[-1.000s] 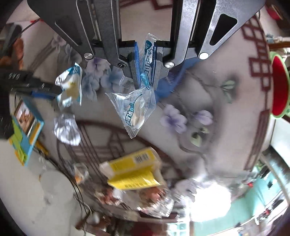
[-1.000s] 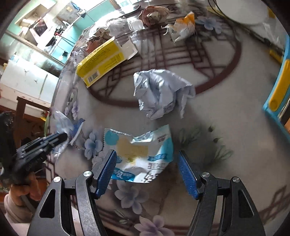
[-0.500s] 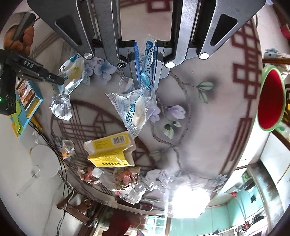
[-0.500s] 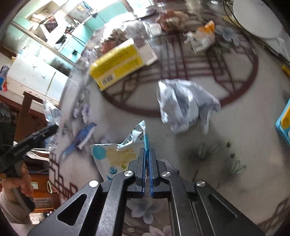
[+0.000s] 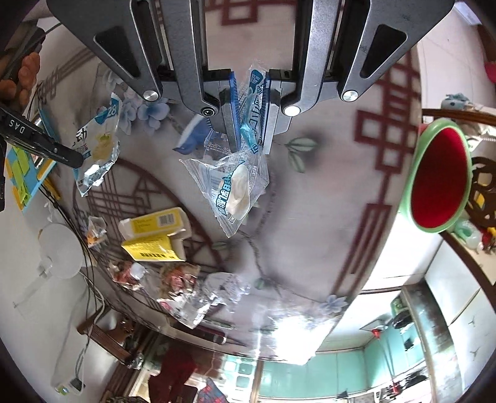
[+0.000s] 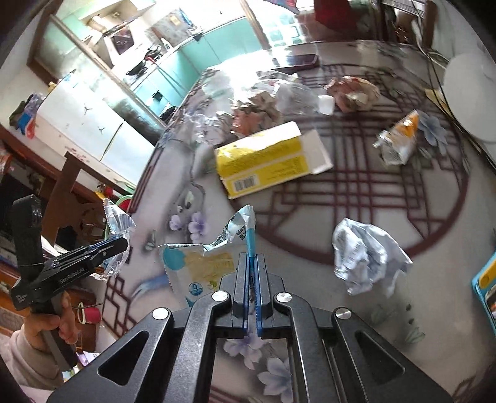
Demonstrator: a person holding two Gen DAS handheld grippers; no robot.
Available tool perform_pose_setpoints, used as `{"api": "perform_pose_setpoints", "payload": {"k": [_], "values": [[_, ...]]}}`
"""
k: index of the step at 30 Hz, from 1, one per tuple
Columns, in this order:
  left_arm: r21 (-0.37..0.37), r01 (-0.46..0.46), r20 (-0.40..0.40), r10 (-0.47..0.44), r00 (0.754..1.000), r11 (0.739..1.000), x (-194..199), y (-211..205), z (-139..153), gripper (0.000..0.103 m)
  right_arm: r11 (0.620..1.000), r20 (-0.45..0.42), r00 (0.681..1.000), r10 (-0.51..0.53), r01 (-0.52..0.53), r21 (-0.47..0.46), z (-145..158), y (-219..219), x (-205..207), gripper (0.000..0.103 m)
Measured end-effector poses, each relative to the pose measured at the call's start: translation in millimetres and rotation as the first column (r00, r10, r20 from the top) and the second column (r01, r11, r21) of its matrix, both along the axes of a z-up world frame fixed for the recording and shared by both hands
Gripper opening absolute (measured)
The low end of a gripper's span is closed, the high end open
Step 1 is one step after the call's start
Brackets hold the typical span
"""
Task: Collect trash
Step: 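Carry the plastic wrapper with the left tool while the right tool carries the snack bag to the bucket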
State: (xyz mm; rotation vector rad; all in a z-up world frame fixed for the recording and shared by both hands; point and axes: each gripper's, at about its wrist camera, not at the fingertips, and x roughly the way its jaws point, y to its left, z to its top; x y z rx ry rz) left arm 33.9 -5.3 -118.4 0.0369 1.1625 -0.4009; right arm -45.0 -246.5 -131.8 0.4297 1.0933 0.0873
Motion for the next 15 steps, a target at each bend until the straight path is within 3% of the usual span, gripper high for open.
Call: {"api": "perform_pose_setpoints", "payload": {"k": [15], "values": [[-0.013, -0.025, -0.007, 0.025, 1.000, 1.000, 9.5, 39.1, -4.1, 0.011, 0.998, 0.037, 0.998, 0.052, -0.051, -0.039, 15.0, 40.9, 21.3, 0.002]]}}
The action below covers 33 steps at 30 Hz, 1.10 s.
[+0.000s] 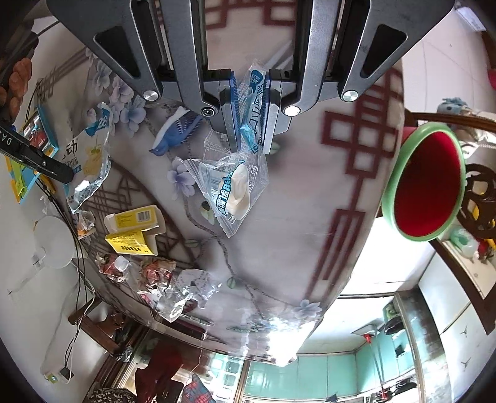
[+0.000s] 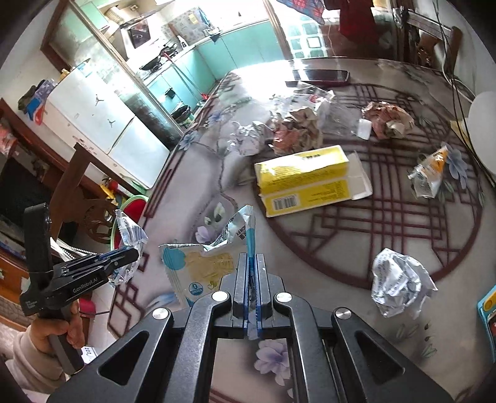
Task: Collect trash
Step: 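Carry the plastic wrapper with the left tool while the right tool carries the snack bag to the bucket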
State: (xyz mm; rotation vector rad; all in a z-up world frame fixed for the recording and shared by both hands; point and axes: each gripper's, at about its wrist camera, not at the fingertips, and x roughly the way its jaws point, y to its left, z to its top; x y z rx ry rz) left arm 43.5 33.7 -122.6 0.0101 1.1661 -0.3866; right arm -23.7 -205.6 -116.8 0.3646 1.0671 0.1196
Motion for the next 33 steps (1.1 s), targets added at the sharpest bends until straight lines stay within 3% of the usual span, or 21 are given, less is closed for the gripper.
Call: {"api": "perform_pose_setpoints", "payload": {"k": [33], "values": [[-0.027, -0.052, -0.016, 0.052, 0.999, 0.998, 60.7, 113.6, -19.1, 0.011, 0.994, 0.071, 0.994, 0.078, -0.072, -0.084, 31.2, 134.8, 73.1, 0.002]]}}
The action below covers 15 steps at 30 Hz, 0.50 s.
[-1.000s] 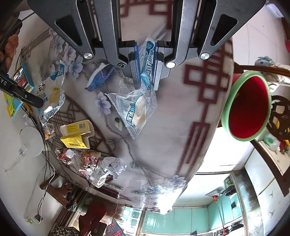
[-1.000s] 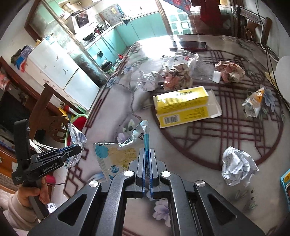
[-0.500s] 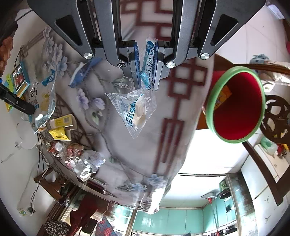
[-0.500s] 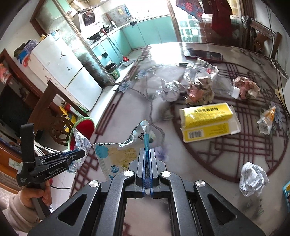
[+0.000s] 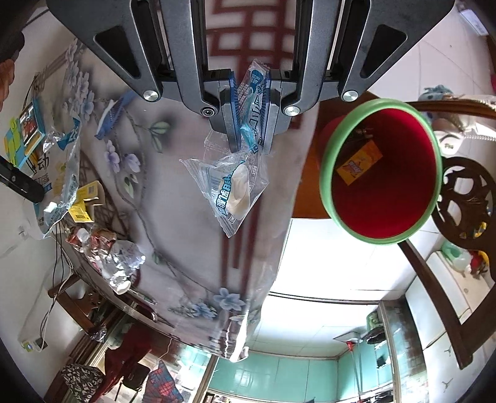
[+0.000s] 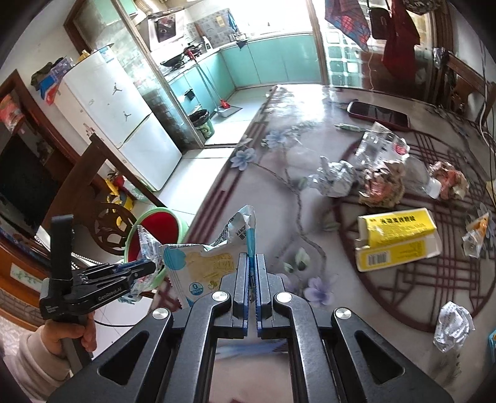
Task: Collect trash
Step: 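Carry the plastic wrapper with the left tool while the right tool carries the snack bag to the bucket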
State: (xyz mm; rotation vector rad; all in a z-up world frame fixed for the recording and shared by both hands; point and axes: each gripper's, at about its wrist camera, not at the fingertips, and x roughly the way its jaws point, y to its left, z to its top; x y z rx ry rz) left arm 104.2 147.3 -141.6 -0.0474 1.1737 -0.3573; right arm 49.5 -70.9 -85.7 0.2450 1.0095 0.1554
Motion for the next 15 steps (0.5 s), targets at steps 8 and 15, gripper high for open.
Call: {"api": "perform_pose_setpoints", "payload": {"k": [8, 15], "values": [[0.007, -0.050, -0.002, 0.050, 0.999, 0.999, 12.3, 32.6, -6.5, 0.011, 0.997, 0.009, 0.997, 0.073, -0.072, -0.021, 1.8, 47.5, 23.0, 0.002], [0.037, -0.150, -0.014, 0.151, 0.989, 0.988, 26.0, 75.3, -16.5, 0.010, 0.984, 0.012, 0.984, 0.179, -0.178, -0.030, -3.8, 101.5, 53.2, 0.002]]}}
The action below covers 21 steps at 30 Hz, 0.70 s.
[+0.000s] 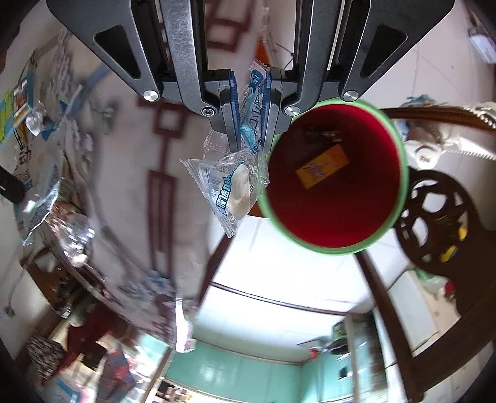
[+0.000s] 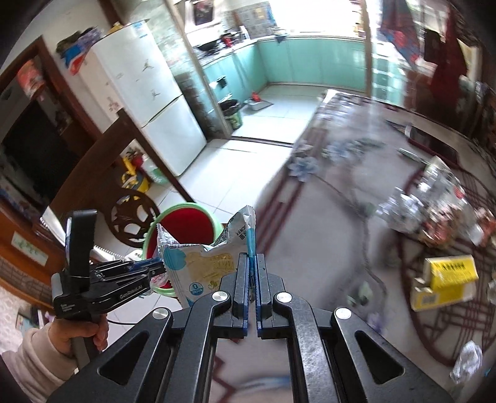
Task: Collect trash
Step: 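Carry the plastic wrapper with the left tool while the right tool carries the snack bag to the bucket, then open the left tool and right tool over the bucket, releasing both wrappers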
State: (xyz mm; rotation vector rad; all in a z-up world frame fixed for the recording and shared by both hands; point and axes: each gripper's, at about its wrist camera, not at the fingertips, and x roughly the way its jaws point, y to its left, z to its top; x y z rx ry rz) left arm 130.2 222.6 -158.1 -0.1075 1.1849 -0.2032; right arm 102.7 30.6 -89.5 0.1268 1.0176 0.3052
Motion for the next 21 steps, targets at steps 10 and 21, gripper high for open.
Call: {"api": "perform_pose_setpoints", "payload": {"k": [10, 21], "values": [[0.045, -0.114, -0.039, 0.116, 0.993, 0.992, 15.5, 48.7, -21.5, 0.010, 0.989, -0.007, 0.989, 0.147, -0.147, -0.026, -15.7, 72.0, 48.0, 0.002], [0.061, -0.148, -0.066, 0.152, 0.986, 0.987, 30.5, 64.2, -35.4, 0.010, 0.970, -0.016, 0.970, 0.243, -0.243, -0.014, -30.5, 121.0, 88.7, 0.002]]}}
